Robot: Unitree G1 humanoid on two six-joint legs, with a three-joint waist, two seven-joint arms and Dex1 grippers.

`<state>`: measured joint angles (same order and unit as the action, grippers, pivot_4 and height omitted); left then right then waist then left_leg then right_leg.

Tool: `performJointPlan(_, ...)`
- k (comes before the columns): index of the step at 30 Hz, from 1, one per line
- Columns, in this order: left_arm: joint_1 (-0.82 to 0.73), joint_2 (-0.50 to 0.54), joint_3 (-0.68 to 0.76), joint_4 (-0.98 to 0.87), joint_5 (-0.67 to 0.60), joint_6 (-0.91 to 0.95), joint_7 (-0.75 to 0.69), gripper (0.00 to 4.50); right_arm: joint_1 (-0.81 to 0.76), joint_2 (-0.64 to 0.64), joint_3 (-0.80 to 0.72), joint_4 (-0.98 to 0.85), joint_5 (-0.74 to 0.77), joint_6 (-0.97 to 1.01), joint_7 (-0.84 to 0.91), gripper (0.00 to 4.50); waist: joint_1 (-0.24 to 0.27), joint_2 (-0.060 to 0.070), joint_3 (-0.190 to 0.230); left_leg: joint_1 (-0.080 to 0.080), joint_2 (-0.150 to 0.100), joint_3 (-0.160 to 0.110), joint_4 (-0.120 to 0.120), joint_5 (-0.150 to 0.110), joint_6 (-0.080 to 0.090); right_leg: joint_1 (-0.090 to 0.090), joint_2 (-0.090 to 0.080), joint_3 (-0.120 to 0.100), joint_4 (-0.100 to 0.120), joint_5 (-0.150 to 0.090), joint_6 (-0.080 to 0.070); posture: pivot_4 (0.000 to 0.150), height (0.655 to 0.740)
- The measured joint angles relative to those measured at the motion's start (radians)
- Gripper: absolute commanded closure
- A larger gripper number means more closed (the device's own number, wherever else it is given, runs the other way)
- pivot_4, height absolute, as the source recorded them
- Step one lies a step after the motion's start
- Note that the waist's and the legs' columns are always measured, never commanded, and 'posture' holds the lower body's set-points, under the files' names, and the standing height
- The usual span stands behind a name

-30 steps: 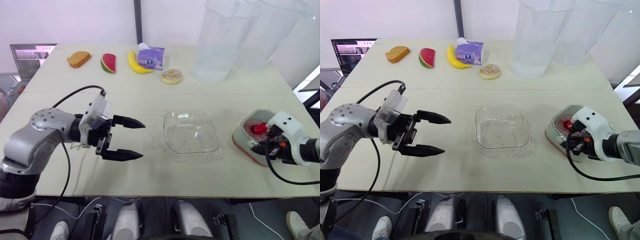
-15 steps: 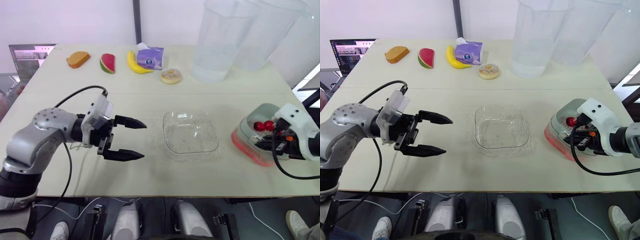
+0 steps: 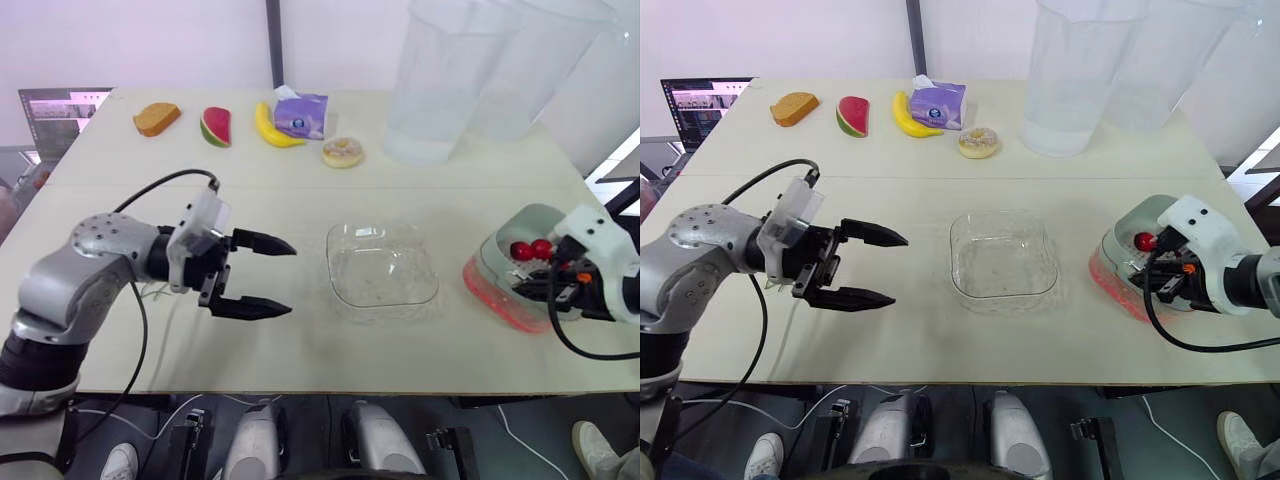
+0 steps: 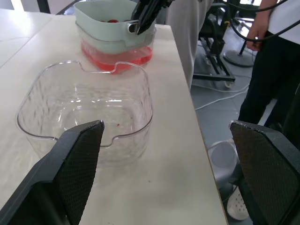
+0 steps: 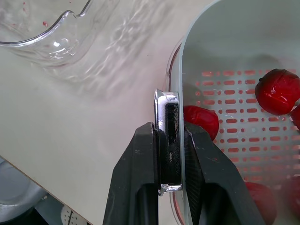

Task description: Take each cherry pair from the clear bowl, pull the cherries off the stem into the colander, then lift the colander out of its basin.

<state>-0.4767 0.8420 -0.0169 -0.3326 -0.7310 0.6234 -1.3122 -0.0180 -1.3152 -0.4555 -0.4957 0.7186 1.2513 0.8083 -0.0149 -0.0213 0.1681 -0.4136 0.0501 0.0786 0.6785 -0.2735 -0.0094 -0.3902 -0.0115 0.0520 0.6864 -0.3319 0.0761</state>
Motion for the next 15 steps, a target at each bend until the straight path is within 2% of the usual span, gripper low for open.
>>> performJointPlan(8, -0.004, -0.021, 0.0, 0.006, 0.007, -0.001, 0.03, 0.0, 0.023, 0.0, -0.052, -0.011, -0.008, 0.008, 0.016, 4.29, 0.0, 0.0, 0.0, 0.0, 0.0, 0.0, 0.0, 0.0, 0.0, 0.0, 0.0, 0.0, 0.0, 0.0, 0.0, 0.15, 0.74)
performJointPlan(15, 0.023, -0.069, 0.059, 0.005, 0.009, 0.026, 0.203, 0.0, -0.018, -0.031, -0.095, -0.011, -0.002, 0.008, 0.073, 4.29, -0.004, 0.001, 0.0, 0.0, 0.0, 0.0, 0.0, 0.0, 0.0, 0.0, 0.0, 0.0, 0.0, 0.0, 0.0, 0.15, 0.74)
